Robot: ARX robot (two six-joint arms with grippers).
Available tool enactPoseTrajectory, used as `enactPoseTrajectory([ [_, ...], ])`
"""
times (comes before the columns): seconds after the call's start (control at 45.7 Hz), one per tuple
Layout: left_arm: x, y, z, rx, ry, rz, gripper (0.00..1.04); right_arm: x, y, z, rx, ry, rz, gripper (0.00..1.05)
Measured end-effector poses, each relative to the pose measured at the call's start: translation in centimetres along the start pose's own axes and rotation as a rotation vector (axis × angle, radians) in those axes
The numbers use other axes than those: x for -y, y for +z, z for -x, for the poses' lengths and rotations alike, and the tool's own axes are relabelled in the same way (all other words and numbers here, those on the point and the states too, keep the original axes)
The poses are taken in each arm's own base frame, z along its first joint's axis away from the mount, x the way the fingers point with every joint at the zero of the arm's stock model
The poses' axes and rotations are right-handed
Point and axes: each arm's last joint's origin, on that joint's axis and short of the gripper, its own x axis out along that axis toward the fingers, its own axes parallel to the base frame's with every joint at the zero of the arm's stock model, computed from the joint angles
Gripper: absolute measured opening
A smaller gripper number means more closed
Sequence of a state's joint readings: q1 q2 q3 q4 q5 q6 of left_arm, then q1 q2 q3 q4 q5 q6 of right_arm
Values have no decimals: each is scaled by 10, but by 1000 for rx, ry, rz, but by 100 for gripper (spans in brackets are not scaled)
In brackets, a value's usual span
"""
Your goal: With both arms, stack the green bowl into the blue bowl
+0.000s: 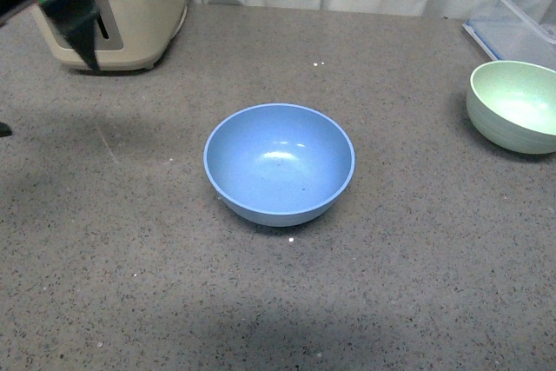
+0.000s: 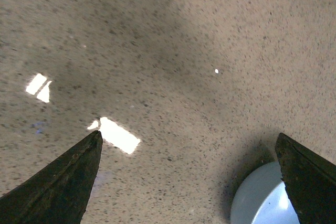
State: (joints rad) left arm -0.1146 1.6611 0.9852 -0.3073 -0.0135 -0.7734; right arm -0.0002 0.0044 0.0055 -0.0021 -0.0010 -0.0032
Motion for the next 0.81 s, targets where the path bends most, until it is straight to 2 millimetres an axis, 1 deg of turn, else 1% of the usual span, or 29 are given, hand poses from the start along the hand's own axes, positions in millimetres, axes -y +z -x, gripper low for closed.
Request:
enactPoseTrajectory([
  [0.066, -9, 4, 6, 9, -10, 10, 98, 0, 0, 0, 0, 0, 0, 96],
  [0.197, -22, 10, 24, 44, -86, 32, 98, 0, 0, 0, 0, 0, 0, 96],
  [0.219, -25, 11, 26, 71, -96, 8, 98, 0, 0, 0, 0, 0, 0, 96],
  [0.263, -36, 8, 21, 295, -175, -126, 87, 0, 0, 0, 0, 0, 0, 96],
  [0.285, -40, 5, 20, 367, -199, -184, 84, 0, 0, 0, 0, 0, 0, 96],
  [0.328, -54, -9, 18, 563, -250, -365, 73, 0, 0, 0, 0, 0, 0, 96],
  [0.372, -60, -17, 23, 688, -278, -456, 66, 0, 0, 0, 0, 0, 0, 96],
  [0.438, -63, -23, 37, 841, -311, -537, 55, 0, 0, 0, 0, 0, 0, 96],
  [0.46, -63, -23, 40, 863, -315, -544, 53, 0, 0, 0, 0, 0, 0, 96],
  [0.526, -65, -27, 53, 949, -325, -581, 43, 0, 0, 0, 0, 0, 0, 96],
  [0.547, -68, -30, 58, 966, -323, -594, 37, 0, 0, 0, 0, 0, 0, 96],
  [0.613, -78, -43, 60, 958, -306, -616, 21, 0, 0, 0, 0, 0, 0, 96],
  [0.679, -84, -51, 61, 943, -298, -626, 11, 0, 0, 0, 0, 0, 0, 96],
  [0.745, -88, -56, 63, 941, -297, -627, 4, 0, 0, 0, 0, 0, 0, 96],
  [0.81, -93, -62, 67, 947, -295, -631, 4, 0, 0, 0, 0, 0, 0, 96],
])
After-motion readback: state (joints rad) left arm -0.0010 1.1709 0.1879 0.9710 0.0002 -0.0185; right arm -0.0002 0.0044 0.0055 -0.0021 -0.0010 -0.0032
